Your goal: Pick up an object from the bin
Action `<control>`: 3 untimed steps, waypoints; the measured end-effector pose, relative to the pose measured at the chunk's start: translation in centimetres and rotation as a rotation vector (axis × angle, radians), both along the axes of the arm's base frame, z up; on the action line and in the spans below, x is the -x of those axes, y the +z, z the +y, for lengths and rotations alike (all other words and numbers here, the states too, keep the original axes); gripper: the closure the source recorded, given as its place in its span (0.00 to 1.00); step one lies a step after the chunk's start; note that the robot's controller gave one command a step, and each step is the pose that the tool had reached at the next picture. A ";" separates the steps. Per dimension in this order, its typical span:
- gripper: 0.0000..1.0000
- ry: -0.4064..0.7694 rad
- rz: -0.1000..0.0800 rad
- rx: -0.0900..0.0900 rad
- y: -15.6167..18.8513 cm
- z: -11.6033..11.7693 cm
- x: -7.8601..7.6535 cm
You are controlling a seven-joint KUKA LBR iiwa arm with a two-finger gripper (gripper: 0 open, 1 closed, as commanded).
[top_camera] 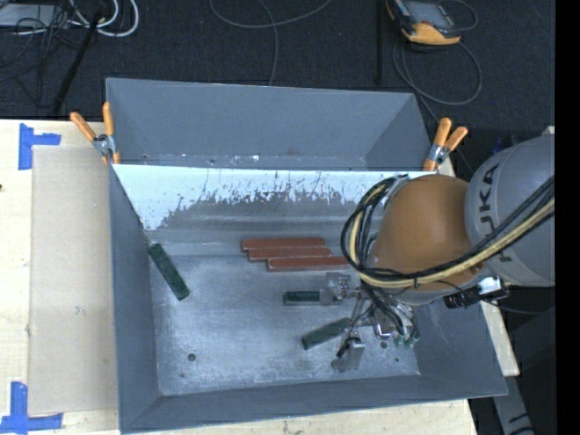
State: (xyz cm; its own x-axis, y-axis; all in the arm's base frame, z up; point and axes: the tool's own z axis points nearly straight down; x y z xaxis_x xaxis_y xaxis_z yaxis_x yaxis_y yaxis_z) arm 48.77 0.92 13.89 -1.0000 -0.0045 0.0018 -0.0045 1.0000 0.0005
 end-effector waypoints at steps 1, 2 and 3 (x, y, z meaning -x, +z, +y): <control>0.00 0.063 -0.005 0.000 -7.2 -1.5 -3.4; 0.00 0.495 -0.004 0.000 -6.9 -2.9 -1.9; 1.00 0.492 -0.012 -0.001 -6.6 -2.8 -2.2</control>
Offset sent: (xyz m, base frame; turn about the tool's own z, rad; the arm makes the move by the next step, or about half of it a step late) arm 0.0331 -0.0148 -0.0689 -0.0638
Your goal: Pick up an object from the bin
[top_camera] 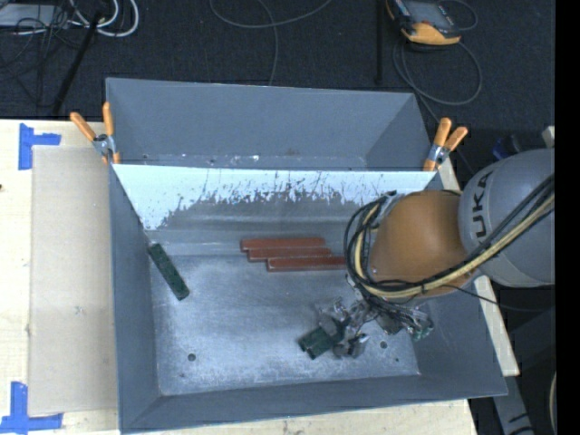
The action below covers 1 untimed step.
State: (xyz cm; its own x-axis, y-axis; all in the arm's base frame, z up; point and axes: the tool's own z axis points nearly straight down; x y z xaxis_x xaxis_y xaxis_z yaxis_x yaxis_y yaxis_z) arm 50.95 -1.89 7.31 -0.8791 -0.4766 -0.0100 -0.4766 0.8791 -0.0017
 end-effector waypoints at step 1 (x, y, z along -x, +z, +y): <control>0.00 -0.001 0.010 0.003 -0.3 -0.1 0.3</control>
Offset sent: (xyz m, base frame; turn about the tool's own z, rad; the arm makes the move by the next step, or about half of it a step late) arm 0.0000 0.0000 0.0000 0.0000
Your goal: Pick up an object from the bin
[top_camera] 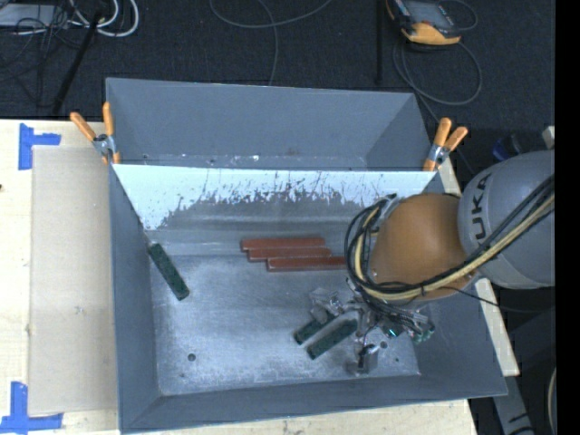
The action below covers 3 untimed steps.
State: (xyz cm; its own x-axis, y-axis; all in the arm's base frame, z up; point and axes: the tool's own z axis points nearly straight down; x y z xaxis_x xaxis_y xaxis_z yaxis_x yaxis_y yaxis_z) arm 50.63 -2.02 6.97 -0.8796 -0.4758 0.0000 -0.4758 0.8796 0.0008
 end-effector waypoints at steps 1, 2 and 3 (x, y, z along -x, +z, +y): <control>1.00 -0.001 -0.004 -0.001 0.2 0.0 -0.2; 0.00 -0.002 0.000 0.000 0.0 0.0 0.0; 1.00 -0.003 0.000 -0.001 0.0 0.0 0.0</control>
Offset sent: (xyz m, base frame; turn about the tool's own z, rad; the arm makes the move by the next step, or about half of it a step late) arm 0.0000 0.0000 0.0000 0.0000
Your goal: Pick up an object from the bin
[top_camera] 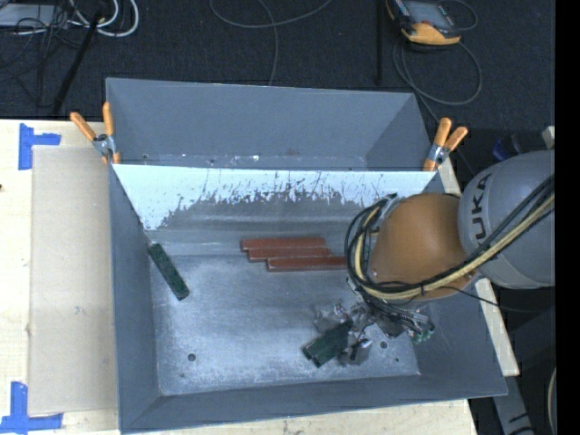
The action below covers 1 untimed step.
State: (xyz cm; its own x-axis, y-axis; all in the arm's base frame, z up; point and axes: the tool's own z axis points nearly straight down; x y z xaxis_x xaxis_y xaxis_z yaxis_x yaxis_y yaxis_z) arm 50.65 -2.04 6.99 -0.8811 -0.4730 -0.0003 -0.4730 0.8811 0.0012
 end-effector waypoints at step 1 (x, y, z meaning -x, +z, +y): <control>1.00 -0.058 -0.007 0.000 14.6 3.7 1.6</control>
Offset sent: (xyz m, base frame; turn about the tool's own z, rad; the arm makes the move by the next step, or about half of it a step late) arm -0.0172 0.0359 0.1427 0.0588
